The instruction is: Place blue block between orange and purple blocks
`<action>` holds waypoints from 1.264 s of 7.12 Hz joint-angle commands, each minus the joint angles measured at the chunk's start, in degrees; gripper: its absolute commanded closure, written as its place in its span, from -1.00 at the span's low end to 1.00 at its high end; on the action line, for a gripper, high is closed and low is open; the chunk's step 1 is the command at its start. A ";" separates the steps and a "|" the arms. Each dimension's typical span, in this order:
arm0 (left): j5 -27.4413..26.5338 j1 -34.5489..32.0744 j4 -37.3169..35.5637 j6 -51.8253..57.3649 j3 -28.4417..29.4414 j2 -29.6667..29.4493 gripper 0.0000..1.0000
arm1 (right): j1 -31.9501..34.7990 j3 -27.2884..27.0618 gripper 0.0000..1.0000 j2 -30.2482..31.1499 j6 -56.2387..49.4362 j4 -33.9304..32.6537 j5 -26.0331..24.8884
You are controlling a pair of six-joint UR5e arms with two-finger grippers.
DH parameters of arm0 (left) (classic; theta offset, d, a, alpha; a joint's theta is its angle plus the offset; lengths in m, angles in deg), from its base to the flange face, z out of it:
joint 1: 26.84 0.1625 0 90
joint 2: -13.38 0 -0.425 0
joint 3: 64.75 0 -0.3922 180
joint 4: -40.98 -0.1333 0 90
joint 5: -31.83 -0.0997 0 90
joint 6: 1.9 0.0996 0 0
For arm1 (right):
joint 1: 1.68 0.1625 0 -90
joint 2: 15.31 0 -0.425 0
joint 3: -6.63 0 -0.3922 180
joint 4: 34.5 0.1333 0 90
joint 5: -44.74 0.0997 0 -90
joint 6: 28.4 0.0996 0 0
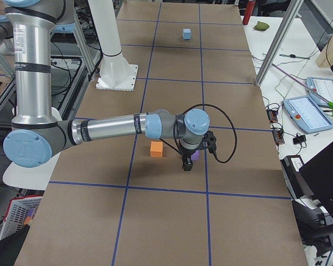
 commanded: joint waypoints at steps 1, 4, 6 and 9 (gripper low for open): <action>-0.16 8.90 3.69 -14.69 0.22 -1.37 -1.00 | -0.06 -0.23 -1.00 0.03 -0.10 0.05 0.98; -6.35 18.75 3.72 -34.51 6.96 -13.02 -1.00 | -0.24 -0.06 -1.00 -0.67 -0.36 0.05 1.42; -7.10 21.50 3.89 -37.20 11.11 -15.44 -1.00 | -0.41 0.30 -1.00 -0.68 -0.36 0.05 1.42; -7.28 23.97 4.86 -37.20 14.72 -16.31 -1.00 | -0.42 0.21 -1.00 -0.24 -0.45 0.05 1.51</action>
